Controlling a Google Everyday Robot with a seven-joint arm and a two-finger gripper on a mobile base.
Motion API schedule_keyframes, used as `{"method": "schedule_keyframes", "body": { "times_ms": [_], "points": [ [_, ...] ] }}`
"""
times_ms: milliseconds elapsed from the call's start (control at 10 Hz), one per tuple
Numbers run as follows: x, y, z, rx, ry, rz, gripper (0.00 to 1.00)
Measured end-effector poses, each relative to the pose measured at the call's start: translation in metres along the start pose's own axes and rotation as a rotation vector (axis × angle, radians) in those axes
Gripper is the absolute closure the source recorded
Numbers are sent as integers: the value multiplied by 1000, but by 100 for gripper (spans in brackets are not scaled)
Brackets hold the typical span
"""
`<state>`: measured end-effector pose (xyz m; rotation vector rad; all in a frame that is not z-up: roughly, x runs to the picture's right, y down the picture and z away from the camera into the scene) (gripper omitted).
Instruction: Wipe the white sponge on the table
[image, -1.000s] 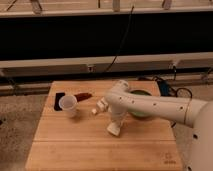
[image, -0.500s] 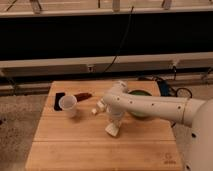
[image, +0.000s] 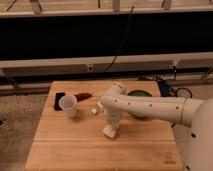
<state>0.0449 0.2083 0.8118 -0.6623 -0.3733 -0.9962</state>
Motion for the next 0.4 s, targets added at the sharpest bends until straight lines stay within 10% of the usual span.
{"method": "schedule_keyframes", "body": {
  "times_ms": [400],
  "points": [
    [-6,-3,-2,9,-6,39,100]
  ]
}}
